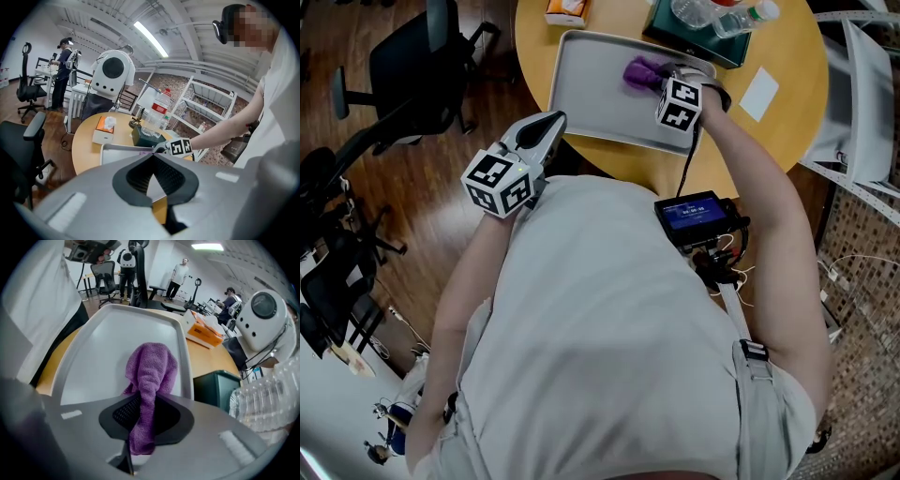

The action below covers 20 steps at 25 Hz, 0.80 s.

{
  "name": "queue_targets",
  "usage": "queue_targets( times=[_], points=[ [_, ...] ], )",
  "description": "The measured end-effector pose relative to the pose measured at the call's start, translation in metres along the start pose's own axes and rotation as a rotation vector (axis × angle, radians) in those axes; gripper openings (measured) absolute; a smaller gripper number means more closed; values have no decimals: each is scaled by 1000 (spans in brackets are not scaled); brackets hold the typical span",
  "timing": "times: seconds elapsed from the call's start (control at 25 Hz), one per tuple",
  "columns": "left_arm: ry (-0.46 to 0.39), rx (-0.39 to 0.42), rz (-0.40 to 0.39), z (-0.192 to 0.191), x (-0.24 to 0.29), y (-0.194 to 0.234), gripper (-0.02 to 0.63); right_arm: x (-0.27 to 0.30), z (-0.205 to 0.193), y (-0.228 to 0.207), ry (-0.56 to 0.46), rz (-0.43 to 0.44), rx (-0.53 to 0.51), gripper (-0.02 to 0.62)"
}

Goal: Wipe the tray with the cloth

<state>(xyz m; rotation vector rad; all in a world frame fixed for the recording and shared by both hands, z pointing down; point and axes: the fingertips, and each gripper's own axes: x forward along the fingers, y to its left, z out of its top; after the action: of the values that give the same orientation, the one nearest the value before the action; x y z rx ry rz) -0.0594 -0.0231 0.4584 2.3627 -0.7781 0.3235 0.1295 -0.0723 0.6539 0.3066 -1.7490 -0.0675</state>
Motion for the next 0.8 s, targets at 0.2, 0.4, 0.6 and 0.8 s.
queue_targets(
  times=[0.2, 0.4, 0.6, 0.8],
  points=[
    [-16, 2, 3, -2, -11, 0, 0, -6, 34, 67, -53, 87, -101, 67],
    [-31, -4, 12, -7, -19, 0, 0, -12, 57, 122, -73, 158, -191, 70],
    [-49, -18, 25, -7, -26, 5, 0, -12, 65, 139, -62, 179, -260, 69],
    [-58, -41, 42, -12, -30, 14, 0, -7, 66, 131, -83, 245, -280, 72]
  ],
)
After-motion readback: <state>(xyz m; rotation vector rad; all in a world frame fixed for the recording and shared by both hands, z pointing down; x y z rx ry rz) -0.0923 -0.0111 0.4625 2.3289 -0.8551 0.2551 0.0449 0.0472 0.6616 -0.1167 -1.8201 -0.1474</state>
